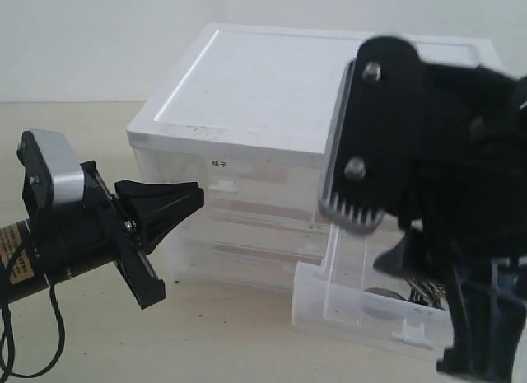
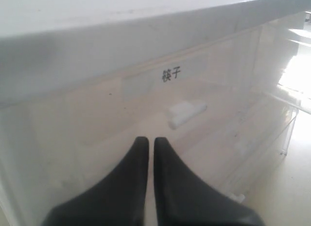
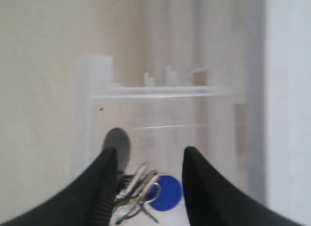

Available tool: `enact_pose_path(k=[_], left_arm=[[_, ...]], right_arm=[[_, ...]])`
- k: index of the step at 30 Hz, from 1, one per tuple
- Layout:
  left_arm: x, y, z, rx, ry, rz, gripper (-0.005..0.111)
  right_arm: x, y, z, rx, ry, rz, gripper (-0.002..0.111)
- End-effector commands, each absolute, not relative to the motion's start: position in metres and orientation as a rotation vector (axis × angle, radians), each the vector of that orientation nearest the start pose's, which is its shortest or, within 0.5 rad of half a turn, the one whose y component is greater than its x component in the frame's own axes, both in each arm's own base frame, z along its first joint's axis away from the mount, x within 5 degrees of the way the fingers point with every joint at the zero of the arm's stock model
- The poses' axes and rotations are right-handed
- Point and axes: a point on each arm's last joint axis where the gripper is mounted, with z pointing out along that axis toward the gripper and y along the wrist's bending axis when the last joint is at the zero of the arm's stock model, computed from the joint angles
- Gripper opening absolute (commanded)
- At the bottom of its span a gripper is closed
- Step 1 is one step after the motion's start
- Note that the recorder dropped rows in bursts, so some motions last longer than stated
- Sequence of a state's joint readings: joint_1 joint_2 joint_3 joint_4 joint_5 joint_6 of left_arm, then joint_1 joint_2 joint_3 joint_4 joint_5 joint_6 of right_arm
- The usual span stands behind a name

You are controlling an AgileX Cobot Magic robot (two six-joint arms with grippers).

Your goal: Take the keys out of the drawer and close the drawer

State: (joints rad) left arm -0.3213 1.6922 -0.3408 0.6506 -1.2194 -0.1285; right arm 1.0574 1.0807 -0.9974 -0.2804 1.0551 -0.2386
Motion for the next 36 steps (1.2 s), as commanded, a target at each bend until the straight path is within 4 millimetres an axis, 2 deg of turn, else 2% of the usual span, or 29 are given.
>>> enact_pose_path(k=[1,2,4,7,10,13,17,20,23,26,28,31,36], left_arm=[[0.214,-0.127,0.155,0.805,1.522,-0.666,0.005],[0.213,-0.127,0.156,0.807,1.521,-0.667,0.005],[0.211,-0.126,0.160,0.807,1.505,-0.663,0.005],[0.207,-0.124,0.164,0.802,1.492,-0.658,0.005],[0.200,-0.120,0.170,0.778,1.482,-0.644,0.005],[0.191,-0.115,0.175,0.747,1.475,-0.628,0.005],[0.177,-0.108,0.185,0.708,1.443,-0.605,0.005],[0.168,-0.101,0.195,0.660,1.406,-0.579,0.005],[0.159,-0.098,0.204,0.653,1.354,-0.569,0.005],[0.155,-0.096,0.211,0.650,1.314,-0.562,0.005],[0.154,-0.096,0.214,0.649,1.302,-0.560,0.005],[0.154,-0.096,0.214,0.649,1.302,-0.560,0.005],[0.154,-0.096,0.214,0.649,1.302,-0.560,0.005]], right_arm=[[0.115,0.133,0.376,-1.337,1.930,-0.117,0.013],[0.112,0.122,0.383,-1.282,1.919,-0.120,0.001],[0.103,0.099,0.399,-1.128,1.888,-0.085,0.000],[0.096,0.074,0.410,-0.936,1.898,-0.066,0.000],[0.092,0.051,0.409,-0.806,1.964,-0.147,0.000],[0.092,0.049,0.397,-0.808,1.983,-0.182,0.000],[0.091,0.060,0.371,-0.893,2.030,-0.109,0.000],[0.088,0.075,0.366,-0.944,1.978,0.056,0.006],[0.090,0.090,0.363,-0.963,1.981,0.131,0.028],[0.102,0.106,0.348,-1.023,2.070,0.022,0.055],[0.112,0.118,0.335,-1.071,2.128,-0.081,0.064],[0.127,0.139,0.316,-1.095,2.186,-0.172,0.060],[0.141,0.159,0.293,-1.119,2.244,-0.272,0.057]])
